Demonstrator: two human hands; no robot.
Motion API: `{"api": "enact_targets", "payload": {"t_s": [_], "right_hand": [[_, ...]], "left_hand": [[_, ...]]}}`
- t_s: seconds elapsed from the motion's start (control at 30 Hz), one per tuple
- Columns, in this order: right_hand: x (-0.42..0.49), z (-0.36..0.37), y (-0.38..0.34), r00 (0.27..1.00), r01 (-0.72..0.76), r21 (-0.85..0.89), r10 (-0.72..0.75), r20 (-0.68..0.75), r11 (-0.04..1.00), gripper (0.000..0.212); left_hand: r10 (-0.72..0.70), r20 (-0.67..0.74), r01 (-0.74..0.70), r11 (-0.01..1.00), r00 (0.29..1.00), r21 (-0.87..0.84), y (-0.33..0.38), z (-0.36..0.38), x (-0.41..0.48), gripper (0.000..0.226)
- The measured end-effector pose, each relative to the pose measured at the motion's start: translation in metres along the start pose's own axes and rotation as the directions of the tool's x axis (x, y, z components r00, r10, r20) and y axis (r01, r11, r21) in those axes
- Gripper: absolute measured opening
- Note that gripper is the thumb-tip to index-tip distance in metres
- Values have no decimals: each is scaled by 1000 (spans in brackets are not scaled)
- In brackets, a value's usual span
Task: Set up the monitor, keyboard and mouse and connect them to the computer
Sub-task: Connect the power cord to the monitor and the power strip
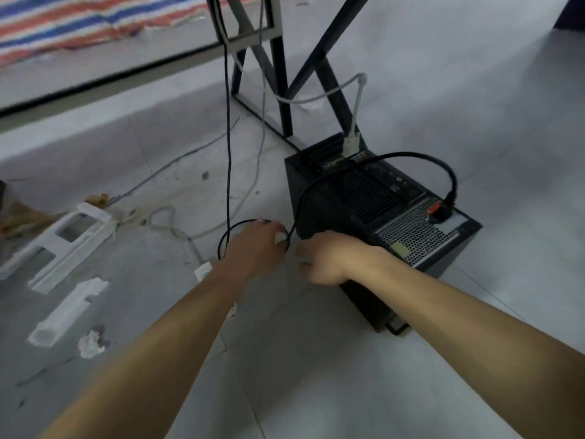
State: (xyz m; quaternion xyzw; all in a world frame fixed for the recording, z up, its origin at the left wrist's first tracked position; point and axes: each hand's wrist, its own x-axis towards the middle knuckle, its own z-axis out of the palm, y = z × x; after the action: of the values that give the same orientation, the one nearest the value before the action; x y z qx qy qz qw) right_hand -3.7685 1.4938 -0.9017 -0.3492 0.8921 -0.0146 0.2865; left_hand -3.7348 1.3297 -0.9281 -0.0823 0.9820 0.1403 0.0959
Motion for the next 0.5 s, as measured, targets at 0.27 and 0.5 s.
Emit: {"api": "enact_targets", "payload": {"t_s": [0.27,0.5], "right_hand": [[-74,-53,72,369,-189,214,271,-889,958,48],[-83,-18,137,471,145,486,372,-800,862,29]], "left_hand": [[187,-362,-270,943,913,-194,94,-33,24,77],[131,-201,-153,983,971,-98,117,-11,38,103]]}}
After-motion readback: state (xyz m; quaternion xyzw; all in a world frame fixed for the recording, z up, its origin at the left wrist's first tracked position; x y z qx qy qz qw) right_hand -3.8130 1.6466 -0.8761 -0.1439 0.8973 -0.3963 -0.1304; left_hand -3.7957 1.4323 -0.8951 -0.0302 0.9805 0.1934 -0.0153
